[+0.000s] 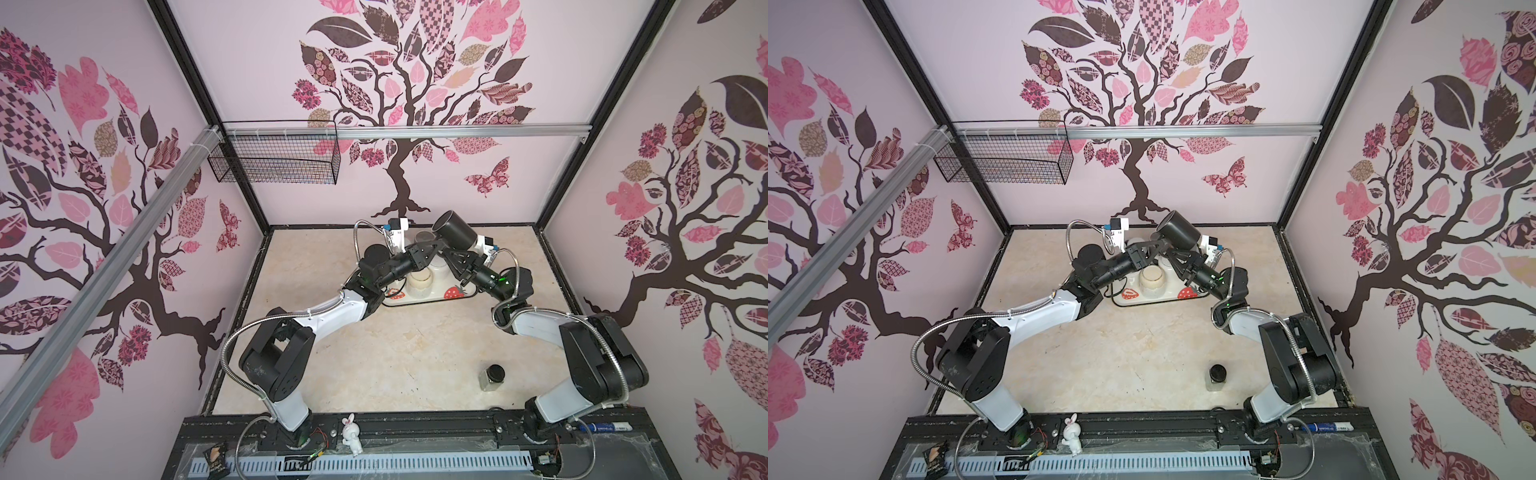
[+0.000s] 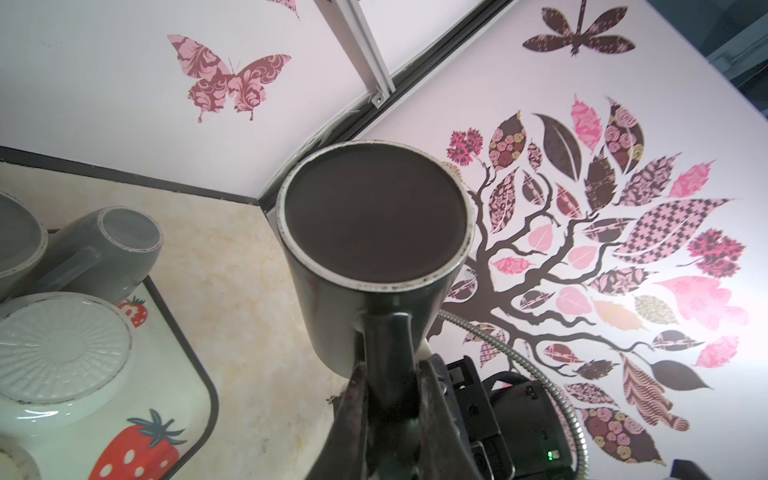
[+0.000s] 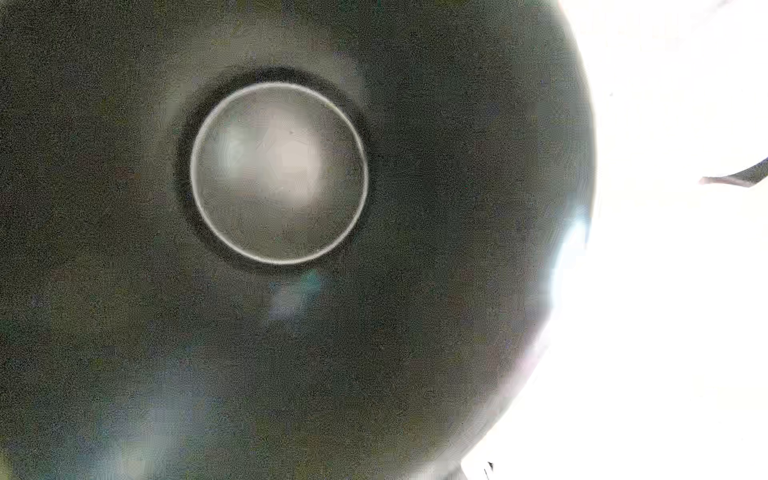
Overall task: Turn the mug right side up
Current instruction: 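Rotate the black mug upright with the left gripper while the right gripper releases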
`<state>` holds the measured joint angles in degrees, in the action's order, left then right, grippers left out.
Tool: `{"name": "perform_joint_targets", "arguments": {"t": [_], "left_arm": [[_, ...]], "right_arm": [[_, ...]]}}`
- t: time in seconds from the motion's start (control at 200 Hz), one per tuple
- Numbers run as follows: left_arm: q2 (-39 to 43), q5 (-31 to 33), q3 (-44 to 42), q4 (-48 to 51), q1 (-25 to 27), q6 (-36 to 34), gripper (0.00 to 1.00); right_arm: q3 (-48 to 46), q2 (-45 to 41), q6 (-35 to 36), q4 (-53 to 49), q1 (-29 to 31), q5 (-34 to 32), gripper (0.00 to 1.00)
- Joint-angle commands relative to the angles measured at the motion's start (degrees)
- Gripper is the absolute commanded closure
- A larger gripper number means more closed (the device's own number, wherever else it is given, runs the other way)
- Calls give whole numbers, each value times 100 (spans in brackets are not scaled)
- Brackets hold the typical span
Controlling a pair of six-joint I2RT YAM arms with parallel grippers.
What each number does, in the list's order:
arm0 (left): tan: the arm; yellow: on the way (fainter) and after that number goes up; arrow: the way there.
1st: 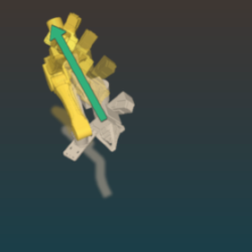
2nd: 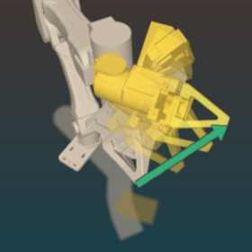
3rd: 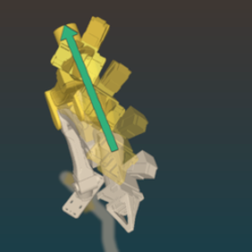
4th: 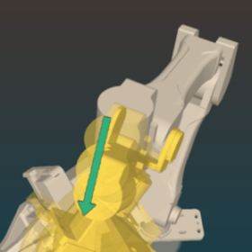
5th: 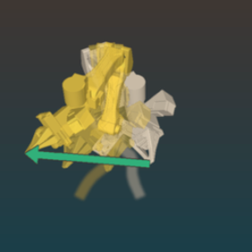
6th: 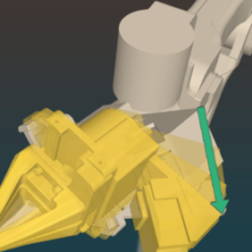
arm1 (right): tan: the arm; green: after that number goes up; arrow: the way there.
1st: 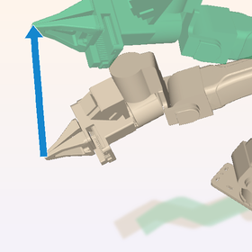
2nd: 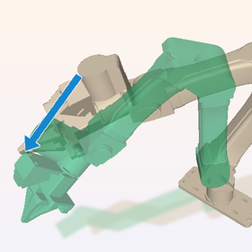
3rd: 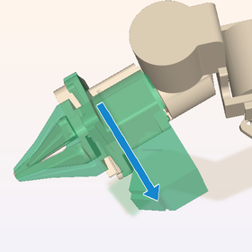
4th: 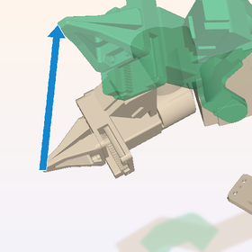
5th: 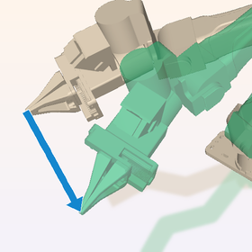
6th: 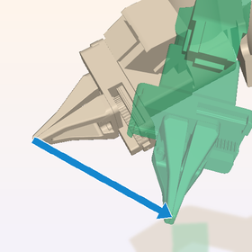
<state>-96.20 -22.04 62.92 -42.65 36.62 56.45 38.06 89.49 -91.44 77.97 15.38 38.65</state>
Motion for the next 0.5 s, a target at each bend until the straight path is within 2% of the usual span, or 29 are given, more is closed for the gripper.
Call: {"name": "perform_joint_targets", "arguments": {"t": [0.0, 0.135, 0.365, 0.495], "left_arm": [[371, -134, -219, -604, -27, 126, 100], [468, -145, -316, -342, -41, 299, 100], [650, -327, -434, 69, -98, 289, 100], [774, -395, -549, 194, -191, 138, 88]], "right_arm": [[355, -175, 42, 486, -48, -282, 88], [408, -310, 390, 330, -7, -284, 100], [665, -575, 1402, -683, 223, -182, 100], [840, -701, 2019, -1358, 422, -233, 100]]}}
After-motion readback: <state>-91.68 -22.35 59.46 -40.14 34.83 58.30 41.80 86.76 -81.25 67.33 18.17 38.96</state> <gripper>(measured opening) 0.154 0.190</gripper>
